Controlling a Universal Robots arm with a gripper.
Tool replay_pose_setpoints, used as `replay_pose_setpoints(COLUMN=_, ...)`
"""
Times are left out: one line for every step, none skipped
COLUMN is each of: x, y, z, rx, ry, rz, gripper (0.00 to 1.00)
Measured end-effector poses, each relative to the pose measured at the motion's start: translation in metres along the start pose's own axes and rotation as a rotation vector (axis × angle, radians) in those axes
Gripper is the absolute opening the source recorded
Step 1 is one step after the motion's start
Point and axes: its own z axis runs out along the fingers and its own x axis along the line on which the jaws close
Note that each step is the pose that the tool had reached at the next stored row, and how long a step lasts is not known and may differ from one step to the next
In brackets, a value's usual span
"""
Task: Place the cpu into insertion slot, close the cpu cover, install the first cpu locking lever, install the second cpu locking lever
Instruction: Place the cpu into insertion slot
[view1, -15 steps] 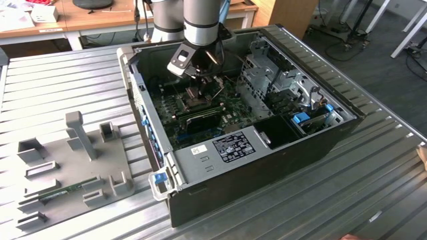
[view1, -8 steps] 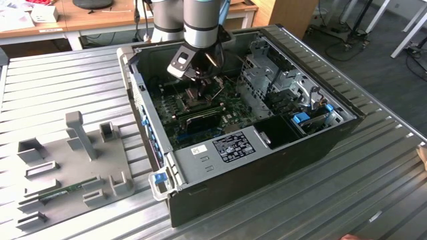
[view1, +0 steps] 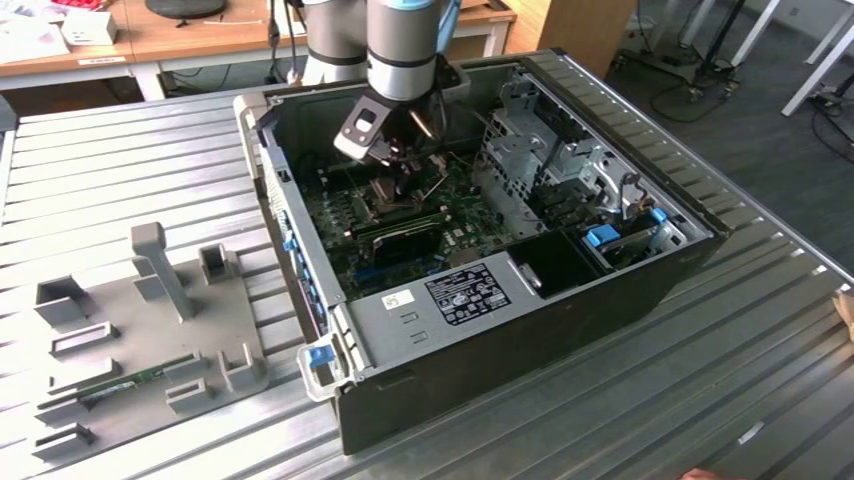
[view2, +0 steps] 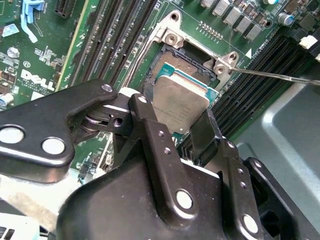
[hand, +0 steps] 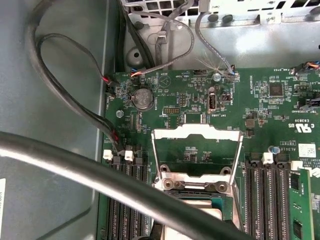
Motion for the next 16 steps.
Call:
replay_pose_setpoints(x=0.0, y=-0.0001, z=0.0004, rx=-0.0001, ry=0.0006, rz=0.0, gripper=0.54)
replay_pose_setpoints(x=0.0, y=-0.0002, z=0.0009, rx=0.0, ry=0.0013, rz=0.0, gripper=0.54)
replay_pose_setpoints(x=-0.0001, y=-0.0003, z=0.0014, rx=0.0, ry=0.0026, rz=0.0, gripper=0.54)
replay_pose_setpoints(x=-0.0001, y=-0.0004, z=0.0022, rx=-0.0001, ry=0.0041, rz=0.0, gripper=0.54)
replay_pose_setpoints(x=-0.0001, y=-0.0005, z=0.003, rx=-0.0002, ry=0.0053, rz=0.0, gripper=0.54)
replay_pose_setpoints(x=-0.0002, y=-0.0007, z=0.0037, rx=-0.0001, ry=0.0062, rz=0.0, gripper=0.54)
replay_pose_setpoints(x=-0.0003, y=-0.0009, z=0.0045, rx=-0.0001, ry=0.007, rz=0.0, gripper=0.54)
replay_pose_setpoints(x=-0.0003, y=-0.001, z=0.0053, rx=-0.0001, ry=0.0078, rz=0.001, gripper=0.54)
replay_pose_setpoints(x=-0.0004, y=-0.0012, z=0.0061, rx=-0.0002, ry=0.0085, rz=0.001, gripper=0.54)
replay_pose_setpoints(x=-0.0004, y=-0.0013, z=0.0066, rx=-0.0002, ry=0.0088, rz=0.001, gripper=0.54)
replay_pose_setpoints(x=-0.0005, y=-0.0014, z=0.0068, rx=0.0, ry=0.0085, rz=0.001, gripper=0.54)
replay_pose_setpoints(x=-0.0005, y=-0.0014, z=0.0068, rx=0.0001, ry=0.0085, rz=0.001, gripper=0.54)
replay_pose_setpoints(x=-0.0005, y=-0.0014, z=0.0068, rx=0.0001, ry=0.0084, rz=0.001, gripper=0.54)
replay_pose_setpoints(x=-0.0004, y=-0.0014, z=0.0069, rx=0.0, ry=0.0086, rz=0.001, gripper=0.54)
replay_pose_setpoints(x=-0.0004, y=-0.0014, z=0.007, rx=-0.0001, ry=0.0087, rz=0.001, gripper=0.54)
replay_pose_setpoints(x=-0.0005, y=-0.0014, z=0.0072, rx=-0.0001, ry=0.0087, rz=0.001, gripper=0.54)
